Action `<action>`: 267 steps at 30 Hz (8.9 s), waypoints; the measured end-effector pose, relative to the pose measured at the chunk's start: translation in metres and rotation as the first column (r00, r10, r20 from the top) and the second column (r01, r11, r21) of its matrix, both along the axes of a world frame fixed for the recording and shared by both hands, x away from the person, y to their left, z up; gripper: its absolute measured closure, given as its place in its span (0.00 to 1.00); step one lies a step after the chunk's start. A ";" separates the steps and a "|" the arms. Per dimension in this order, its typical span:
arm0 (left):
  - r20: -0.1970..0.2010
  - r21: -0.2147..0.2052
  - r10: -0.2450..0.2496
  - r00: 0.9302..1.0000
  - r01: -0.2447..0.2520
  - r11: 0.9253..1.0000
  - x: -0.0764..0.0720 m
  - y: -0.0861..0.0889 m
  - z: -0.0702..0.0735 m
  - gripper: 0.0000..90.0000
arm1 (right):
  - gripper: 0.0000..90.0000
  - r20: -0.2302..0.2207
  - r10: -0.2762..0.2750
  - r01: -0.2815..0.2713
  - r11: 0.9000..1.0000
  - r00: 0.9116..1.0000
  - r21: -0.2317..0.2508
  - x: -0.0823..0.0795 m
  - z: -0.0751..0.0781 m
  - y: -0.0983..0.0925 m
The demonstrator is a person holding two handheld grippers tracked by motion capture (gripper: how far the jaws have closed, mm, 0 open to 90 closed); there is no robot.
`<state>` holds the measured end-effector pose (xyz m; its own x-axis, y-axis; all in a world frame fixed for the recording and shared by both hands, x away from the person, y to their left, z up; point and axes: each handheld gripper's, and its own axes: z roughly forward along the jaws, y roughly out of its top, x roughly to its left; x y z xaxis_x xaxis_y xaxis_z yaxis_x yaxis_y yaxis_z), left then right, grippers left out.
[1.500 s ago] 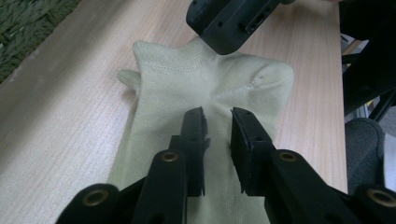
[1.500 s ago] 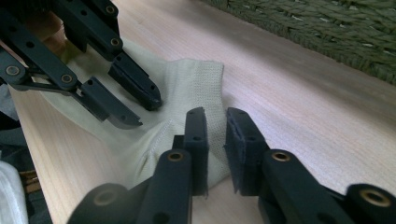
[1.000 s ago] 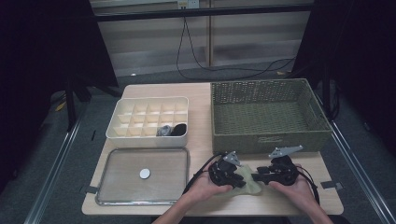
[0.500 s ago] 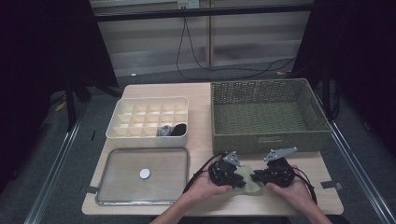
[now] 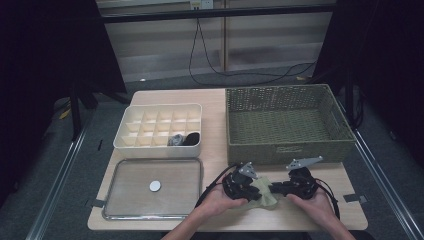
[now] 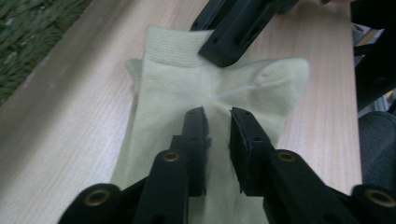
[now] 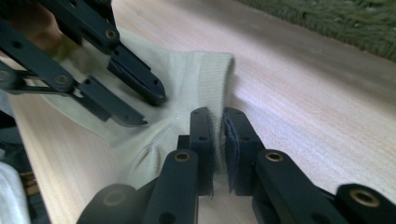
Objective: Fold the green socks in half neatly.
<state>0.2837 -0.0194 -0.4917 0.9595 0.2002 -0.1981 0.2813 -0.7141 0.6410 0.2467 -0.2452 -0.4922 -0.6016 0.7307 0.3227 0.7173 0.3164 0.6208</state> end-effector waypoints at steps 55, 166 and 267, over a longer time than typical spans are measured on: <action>-0.030 -0.039 0.048 0.998 -0.050 0.998 0.002 0.005 -0.004 0.99 | 0.92 0.015 0.032 -0.034 0.983 0.999 0.180 0.004 0.035 0.010; -0.075 -0.091 0.172 0.982 -0.179 0.980 0.000 0.113 0.003 0.77 | 0.88 -0.029 0.235 -0.232 0.969 0.971 0.081 0.015 -0.005 0.100; -0.010 -0.105 0.141 0.990 -0.141 0.984 0.000 0.072 0.003 0.84 | 0.96 0.030 0.035 -0.039 0.988 0.999 0.148 0.012 0.019 0.028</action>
